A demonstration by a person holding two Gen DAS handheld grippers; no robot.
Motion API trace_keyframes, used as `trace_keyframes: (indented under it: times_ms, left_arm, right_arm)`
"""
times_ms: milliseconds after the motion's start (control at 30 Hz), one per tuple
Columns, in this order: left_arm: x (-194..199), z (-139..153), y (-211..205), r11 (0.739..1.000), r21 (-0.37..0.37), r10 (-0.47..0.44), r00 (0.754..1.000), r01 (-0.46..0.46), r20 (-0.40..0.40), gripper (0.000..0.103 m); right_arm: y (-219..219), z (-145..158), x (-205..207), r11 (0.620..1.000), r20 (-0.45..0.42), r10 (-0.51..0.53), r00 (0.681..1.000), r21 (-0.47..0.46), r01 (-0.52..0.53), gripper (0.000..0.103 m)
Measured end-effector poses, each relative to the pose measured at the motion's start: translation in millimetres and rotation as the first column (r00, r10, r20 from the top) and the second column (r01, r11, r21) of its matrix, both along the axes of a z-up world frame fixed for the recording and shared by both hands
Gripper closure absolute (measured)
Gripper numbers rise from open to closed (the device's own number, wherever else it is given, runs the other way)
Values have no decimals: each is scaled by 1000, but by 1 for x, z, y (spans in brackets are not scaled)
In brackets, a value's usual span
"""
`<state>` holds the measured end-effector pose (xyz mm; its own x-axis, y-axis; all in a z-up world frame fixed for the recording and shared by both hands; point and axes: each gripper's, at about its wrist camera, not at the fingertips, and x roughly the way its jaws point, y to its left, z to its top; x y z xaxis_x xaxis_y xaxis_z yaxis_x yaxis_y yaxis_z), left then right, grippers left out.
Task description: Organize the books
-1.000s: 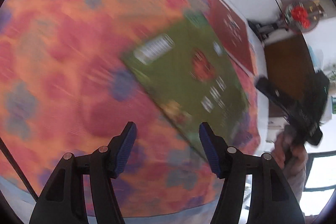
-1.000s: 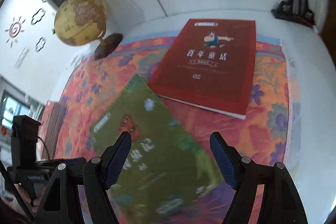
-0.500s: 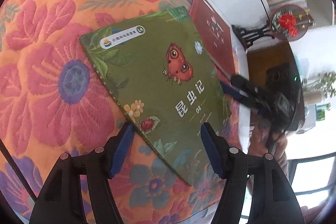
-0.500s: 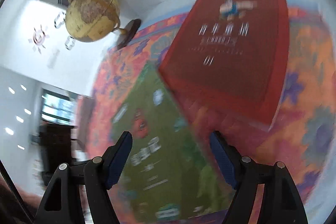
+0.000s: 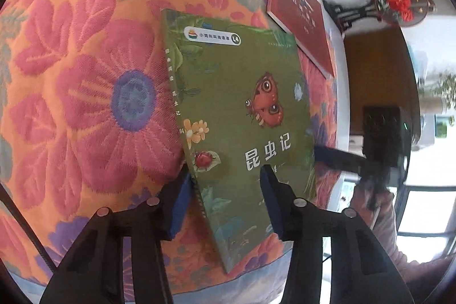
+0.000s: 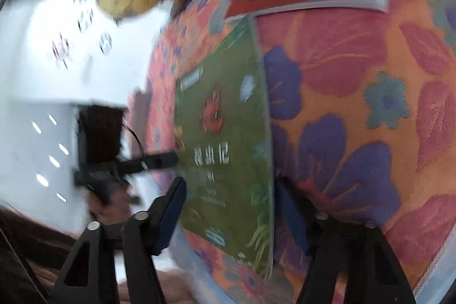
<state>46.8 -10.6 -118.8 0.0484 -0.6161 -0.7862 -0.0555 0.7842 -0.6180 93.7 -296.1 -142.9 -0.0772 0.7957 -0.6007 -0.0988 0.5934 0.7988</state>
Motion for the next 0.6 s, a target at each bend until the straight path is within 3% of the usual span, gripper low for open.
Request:
trace_keyframes:
  times_ms: [133, 200, 533, 600]
  left_arm:
    - [-3, 2, -7, 1000, 30, -12, 1000, 11, 24, 62]
    - [-4, 1, -5, 1000, 30, 3, 1000, -4, 17, 68]
    - [2, -23, 26, 977, -198, 63, 992, -83, -107, 72]
    - [4, -27, 29, 978, -184, 68, 988, -94, -138, 87]
  right_arm:
    - [-4, -12, 10, 1000, -38, 15, 999, 15, -15, 79]
    - [-7, -21, 14, 999, -68, 19, 998, 27, -18, 92]
    - [-14, -25, 17, 998, -87, 38, 996, 53, -34, 96]
    - [-14, -26, 19, 998, -101, 33, 994, 50, -28, 96]
